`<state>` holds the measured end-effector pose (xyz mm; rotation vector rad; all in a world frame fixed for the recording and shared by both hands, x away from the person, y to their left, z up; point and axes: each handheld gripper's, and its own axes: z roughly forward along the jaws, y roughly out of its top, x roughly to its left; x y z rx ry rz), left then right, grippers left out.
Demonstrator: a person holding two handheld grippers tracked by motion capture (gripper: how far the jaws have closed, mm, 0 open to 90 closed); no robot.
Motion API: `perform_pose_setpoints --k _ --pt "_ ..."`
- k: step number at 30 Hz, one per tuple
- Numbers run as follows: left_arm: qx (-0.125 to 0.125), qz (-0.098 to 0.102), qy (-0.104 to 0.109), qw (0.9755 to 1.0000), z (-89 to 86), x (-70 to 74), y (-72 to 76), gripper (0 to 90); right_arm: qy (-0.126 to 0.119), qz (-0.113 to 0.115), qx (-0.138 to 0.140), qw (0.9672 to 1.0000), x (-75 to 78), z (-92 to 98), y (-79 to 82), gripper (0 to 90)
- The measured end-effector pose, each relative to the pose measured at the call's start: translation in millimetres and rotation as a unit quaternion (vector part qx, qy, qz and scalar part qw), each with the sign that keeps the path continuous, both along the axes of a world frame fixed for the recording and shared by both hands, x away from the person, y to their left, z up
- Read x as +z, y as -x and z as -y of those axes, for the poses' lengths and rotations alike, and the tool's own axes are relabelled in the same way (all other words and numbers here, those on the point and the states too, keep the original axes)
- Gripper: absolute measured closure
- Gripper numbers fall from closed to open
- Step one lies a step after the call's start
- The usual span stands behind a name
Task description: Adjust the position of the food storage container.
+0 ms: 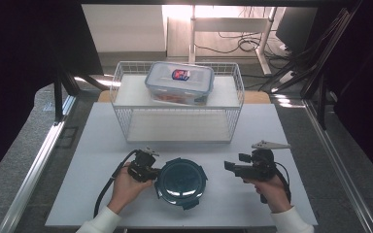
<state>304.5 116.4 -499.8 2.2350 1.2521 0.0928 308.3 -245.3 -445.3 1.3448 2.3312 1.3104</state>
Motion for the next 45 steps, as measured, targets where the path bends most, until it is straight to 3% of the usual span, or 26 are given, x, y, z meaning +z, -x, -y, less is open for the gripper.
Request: perform_pose_setpoints --k 4,8,13,14,21,23,27,32,35,38,41,45 --pt "0.007 0.004 0.012 0.9999 5.5 -1.7 -7.0 90.0 0.0 0.002 0.001 1.0 0.5 -1.2 0.9 24.5" --pt "0.004 -0.006 0.035 0.9993 5.8 -4.0 -14.6 90.0 0.0 0.001 -0.001 1.0 0.1 -0.9 0.5 24.5" --pt "-0.006 0.0 0.026 0.9996 12.2 -1.5 -21.6 90.0 0.0 0.0 -0.004 1.0 -0.9 0.7 -0.6 24.5" --pt "0.0 0.004 0.035 0.9994 15.5 -1.3 -22.9 90.0 -0.001 0.0 -0.005 1.0 -0.8 0.8 -0.6 24.4" --pt "-0.01 0.005 0.029 0.9995 21.2 -1.1 -27.6 90.0 0.003 -0.002 -0.003 1.0 -1.7 1.6 -0.9 24.5" --pt "-0.018 0.005 0.03 0.9994 18.0 1.0 -27.9 90.0 0.002 -0.002 -0.005 1.0 -1.8 1.9 -0.7 24.5" --pt "-0.002 0.036 0.029 0.9989 4.2 14.8 -22.9 90.0 0.0 0.001 -0.006 1.0 1.0 1.1 2.3 24.4" --pt "0.018 0.062 0.046 0.9969 -20.4 30.4 -2.2 89.2 -0.002 0.004 -0.002 1.0 2.5 1.8 5.8 24.4" --pt "0.029 0.061 0.068 0.9954 -33.4 34.3 14.3 79.3 -0.001 0.004 0.005 1.0 2.4 0.3 7.8 24.3" --pt "0.039 0.046 0.092 0.994 -40.5 38.6 24.4 55.5 0.0 0.005 0.017 0.9998 2.2 -3.6 9.9 23.4" --pt "0.035 0.031 0.097 0.9942 -42.0 41.5 34.1 33.9 0.002 0.008 0.037 0.9993 1.9 -8.4 12.8 21.9" --pt "0.043 0.037 0.088 0.9945 -42.4 41.9 46.1 22.3 -0.002 0.012 0.062 0.998 1.0 -11.2 15.9 21.3"
